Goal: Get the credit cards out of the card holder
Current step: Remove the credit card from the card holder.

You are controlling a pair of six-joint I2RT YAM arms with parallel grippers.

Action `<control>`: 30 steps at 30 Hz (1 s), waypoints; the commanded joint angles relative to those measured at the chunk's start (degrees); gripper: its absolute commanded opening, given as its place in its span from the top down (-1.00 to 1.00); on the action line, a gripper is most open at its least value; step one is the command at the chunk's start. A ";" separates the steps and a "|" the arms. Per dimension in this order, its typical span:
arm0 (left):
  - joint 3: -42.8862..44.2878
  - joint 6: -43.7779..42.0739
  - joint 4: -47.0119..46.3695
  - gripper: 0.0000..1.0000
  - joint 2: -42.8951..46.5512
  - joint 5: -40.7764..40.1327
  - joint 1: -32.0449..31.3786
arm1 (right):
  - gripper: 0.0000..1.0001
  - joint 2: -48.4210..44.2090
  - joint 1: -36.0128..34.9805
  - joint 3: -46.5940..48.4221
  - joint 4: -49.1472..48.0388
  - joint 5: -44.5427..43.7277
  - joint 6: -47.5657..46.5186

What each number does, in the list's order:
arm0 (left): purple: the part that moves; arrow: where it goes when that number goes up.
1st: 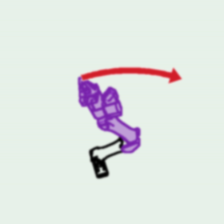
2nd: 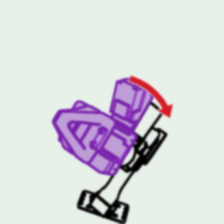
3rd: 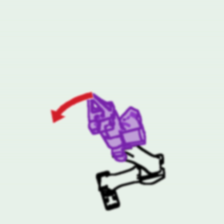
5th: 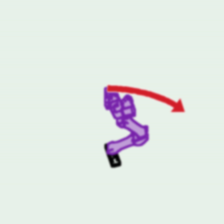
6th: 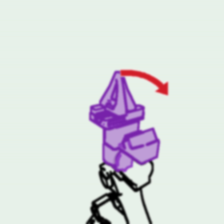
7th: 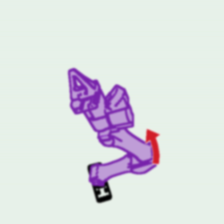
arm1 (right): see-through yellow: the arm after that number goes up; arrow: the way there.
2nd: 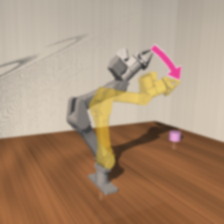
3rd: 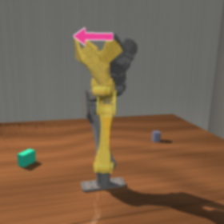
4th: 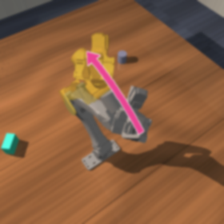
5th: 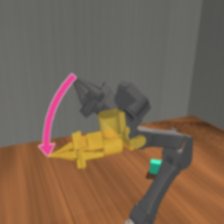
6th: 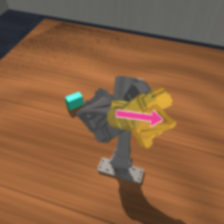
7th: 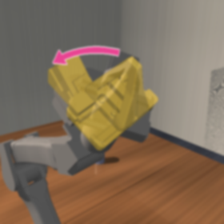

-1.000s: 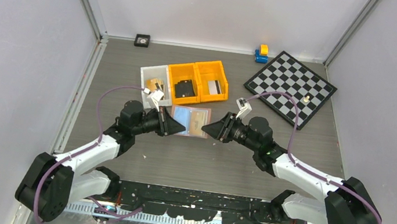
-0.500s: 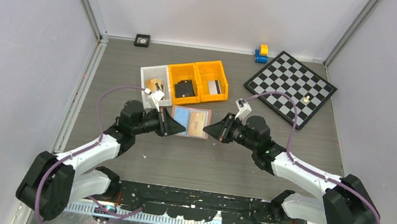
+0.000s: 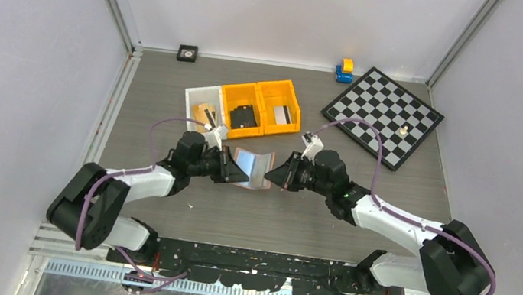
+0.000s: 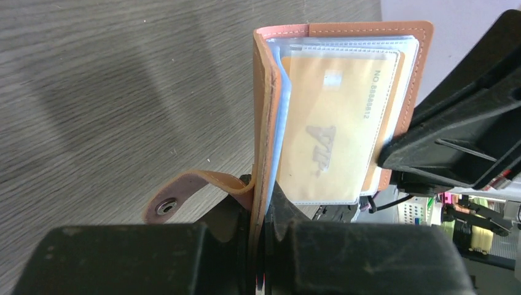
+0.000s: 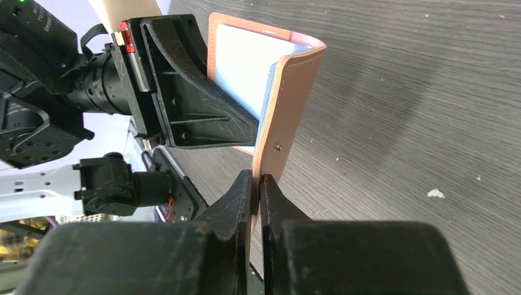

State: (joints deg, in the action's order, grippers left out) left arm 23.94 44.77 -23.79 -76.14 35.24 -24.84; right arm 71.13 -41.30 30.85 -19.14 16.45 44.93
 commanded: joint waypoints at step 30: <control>12.12 -6.19 9.75 1.00 -14.21 -2.55 -7.23 | 0.03 13.36 -1.28 11.98 13.00 -5.25 -2.98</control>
State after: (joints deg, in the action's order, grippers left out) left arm 33.58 39.79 -14.00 -89.21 31.24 -31.70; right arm 84.68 -42.33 42.15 -1.23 8.86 41.58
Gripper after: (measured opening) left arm 0.074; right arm 0.477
